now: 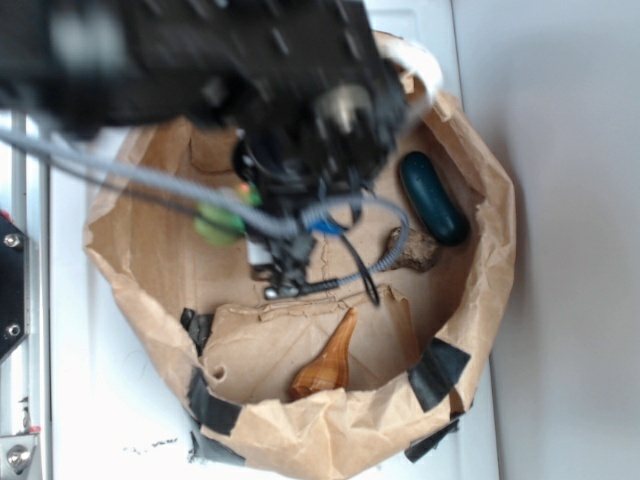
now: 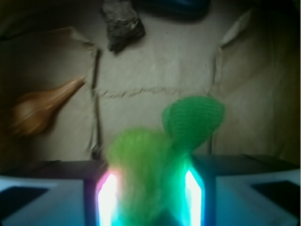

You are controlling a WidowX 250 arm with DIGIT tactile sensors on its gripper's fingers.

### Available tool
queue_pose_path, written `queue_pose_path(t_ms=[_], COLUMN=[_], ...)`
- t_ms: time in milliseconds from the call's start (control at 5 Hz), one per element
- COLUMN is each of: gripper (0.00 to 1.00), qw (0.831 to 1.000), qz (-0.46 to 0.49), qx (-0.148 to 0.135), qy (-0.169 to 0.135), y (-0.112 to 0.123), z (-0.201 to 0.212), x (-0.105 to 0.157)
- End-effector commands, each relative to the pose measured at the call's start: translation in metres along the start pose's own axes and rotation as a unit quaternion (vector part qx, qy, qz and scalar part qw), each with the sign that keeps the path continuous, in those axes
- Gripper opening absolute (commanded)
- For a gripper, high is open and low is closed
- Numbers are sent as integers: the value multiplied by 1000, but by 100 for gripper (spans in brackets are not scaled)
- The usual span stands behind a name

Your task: Grab the green animal.

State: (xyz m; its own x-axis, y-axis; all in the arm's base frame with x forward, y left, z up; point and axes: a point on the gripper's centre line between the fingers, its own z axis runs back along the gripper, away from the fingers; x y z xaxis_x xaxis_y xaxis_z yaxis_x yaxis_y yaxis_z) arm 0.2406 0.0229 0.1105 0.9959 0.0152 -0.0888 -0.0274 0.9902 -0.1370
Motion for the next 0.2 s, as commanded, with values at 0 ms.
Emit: queue_pose_path(t_ms=[0], gripper=[0], qw=[999], qz=[-24], qx=[-5], qy=[-44], y=[17], z=[32], x=[-11])
